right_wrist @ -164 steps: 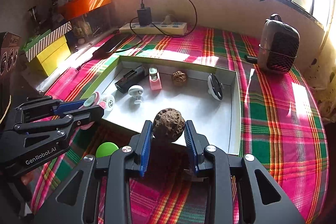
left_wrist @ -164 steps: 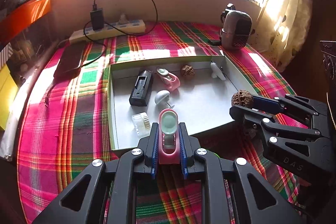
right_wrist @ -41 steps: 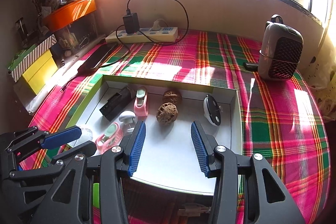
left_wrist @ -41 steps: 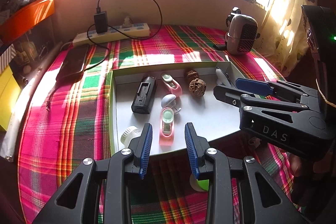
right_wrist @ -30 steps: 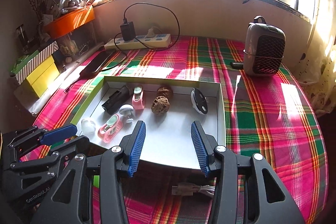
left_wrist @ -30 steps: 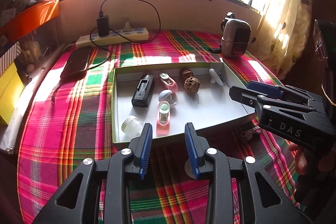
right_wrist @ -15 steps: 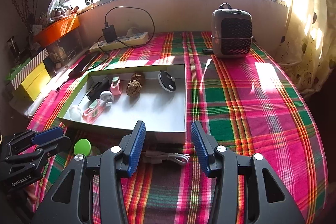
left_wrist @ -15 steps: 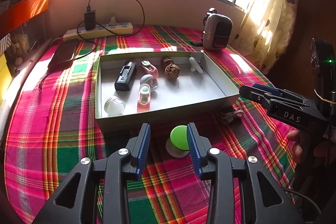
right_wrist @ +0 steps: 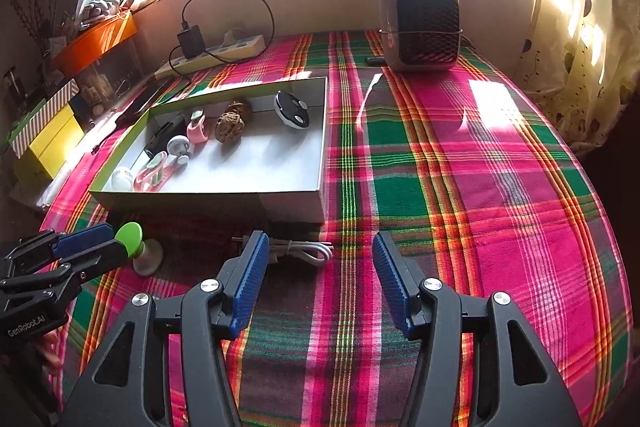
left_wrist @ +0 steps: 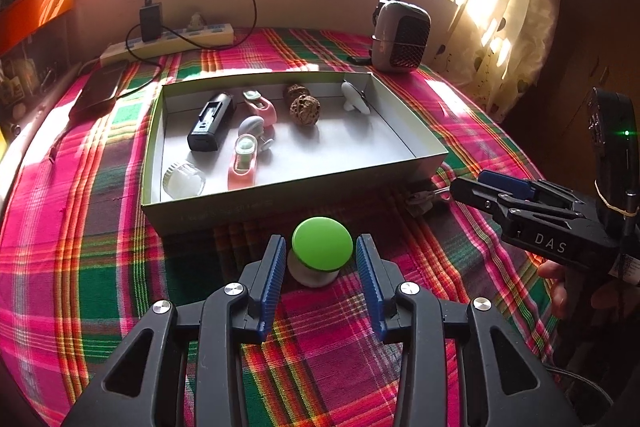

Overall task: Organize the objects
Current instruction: 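Move the left tool to the green-topped item while the right tool approaches the white cable, then close the left tool on the green-topped item while the right tool grasps the white cable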

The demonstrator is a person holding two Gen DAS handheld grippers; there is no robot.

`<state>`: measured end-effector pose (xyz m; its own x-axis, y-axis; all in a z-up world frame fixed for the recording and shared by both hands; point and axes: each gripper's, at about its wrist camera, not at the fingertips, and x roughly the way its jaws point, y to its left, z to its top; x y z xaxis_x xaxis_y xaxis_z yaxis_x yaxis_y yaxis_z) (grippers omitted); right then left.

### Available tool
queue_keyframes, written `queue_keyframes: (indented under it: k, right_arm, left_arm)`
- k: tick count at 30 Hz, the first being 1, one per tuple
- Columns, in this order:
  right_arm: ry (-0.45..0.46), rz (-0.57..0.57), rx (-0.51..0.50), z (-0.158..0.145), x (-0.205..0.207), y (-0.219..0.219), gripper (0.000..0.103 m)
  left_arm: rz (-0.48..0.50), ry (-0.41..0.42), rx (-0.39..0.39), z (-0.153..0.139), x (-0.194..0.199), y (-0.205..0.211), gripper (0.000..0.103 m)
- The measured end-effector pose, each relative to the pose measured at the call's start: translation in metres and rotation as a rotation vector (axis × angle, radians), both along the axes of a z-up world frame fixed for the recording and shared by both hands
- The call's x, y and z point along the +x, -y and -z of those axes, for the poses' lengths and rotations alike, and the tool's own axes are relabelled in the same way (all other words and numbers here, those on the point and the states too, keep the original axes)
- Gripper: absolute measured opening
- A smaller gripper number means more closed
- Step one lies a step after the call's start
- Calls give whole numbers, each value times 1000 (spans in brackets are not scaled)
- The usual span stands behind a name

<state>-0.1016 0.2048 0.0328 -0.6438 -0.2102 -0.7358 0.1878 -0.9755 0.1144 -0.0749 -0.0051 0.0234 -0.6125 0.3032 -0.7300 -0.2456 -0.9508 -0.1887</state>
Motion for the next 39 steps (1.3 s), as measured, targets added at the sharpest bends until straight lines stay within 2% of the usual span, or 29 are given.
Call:
queue_keyframes:
  k: [7, 16, 34, 36, 39]
  right_arm:
    - [20, -84, -28, 8, -9, 2, 55]
    - [38, -167, 5, 16, -22, 10, 55]
    - [72, -364, -36, 20, 9, 33, 55]
    - [72, -396, -24, 20, 13, 38, 55]
    - [62, -370, 29, 21, 10, 42, 55]
  left_arm:
    - [-7, 22, -9, 7, -6, -4, 36]
    - [-15, 34, -23, 10, -10, -4, 36]
    - [-27, 38, -27, 11, -15, 2, 36]
    - [-30, 37, -31, 11, -15, 3, 36]
    - [-33, 38, -33, 11, -15, 3, 36]
